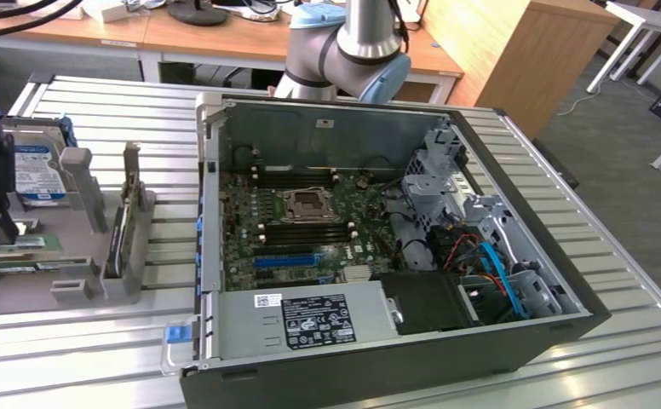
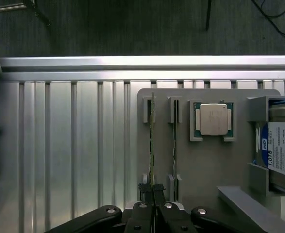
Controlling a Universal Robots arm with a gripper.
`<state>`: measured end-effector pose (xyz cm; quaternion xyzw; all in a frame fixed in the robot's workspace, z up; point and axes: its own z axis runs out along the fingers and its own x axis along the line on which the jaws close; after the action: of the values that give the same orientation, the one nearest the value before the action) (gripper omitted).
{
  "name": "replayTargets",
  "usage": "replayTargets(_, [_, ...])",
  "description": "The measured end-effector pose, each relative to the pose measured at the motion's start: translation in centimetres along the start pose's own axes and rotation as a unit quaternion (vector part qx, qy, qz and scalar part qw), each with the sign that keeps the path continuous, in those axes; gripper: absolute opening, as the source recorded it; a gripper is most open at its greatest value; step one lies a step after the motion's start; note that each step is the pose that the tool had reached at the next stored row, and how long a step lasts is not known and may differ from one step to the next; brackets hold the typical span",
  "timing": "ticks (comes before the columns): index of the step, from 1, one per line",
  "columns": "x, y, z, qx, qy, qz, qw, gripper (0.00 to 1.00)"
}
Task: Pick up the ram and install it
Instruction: 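Pick up the ram and move it above insertion slot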
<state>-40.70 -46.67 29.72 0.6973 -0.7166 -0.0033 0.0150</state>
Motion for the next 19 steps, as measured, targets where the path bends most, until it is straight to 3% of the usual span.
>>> replayTargets(19, [0.0, 0.09, -3.43, 0.0093, -0.0003, 0.002, 1.0, 0.12])
